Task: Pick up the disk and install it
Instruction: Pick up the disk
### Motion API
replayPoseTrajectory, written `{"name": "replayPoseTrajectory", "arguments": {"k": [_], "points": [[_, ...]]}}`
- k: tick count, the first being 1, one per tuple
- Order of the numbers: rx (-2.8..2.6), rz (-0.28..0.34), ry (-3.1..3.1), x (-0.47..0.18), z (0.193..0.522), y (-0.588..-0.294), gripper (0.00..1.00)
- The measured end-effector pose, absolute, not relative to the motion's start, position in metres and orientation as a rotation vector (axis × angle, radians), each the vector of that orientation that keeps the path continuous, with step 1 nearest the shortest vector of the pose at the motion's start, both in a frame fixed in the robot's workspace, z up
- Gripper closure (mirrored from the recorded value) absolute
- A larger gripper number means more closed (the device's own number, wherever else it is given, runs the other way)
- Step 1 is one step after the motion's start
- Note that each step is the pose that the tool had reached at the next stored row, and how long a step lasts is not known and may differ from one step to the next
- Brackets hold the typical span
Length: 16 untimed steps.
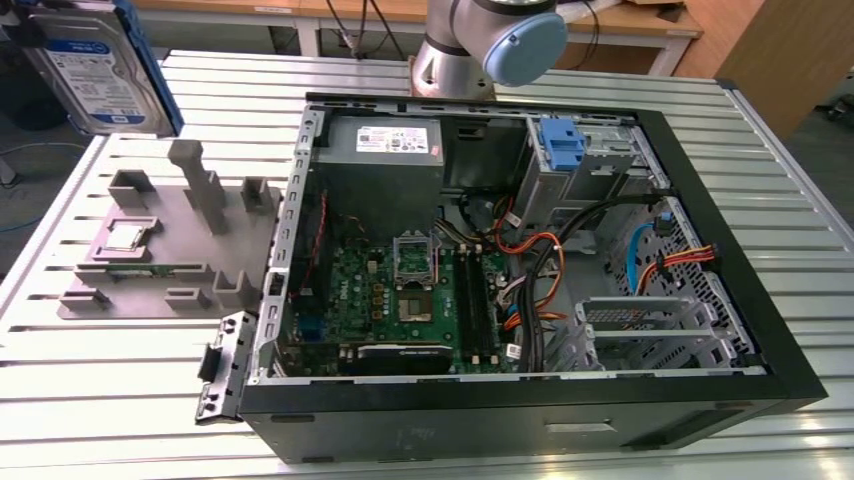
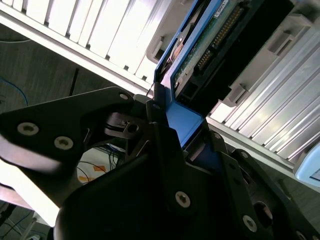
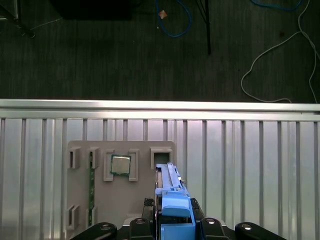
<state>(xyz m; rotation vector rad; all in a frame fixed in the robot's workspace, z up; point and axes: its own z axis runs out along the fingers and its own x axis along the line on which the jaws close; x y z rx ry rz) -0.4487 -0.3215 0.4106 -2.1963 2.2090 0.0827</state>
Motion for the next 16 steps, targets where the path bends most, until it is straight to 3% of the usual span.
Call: {"name": "replayPoseTrajectory", "arguments": {"k": [16], "points": [[-2.196, 0.083, 2.209, -0.4487, 0.4193, -0.3215, 0.63]]}}
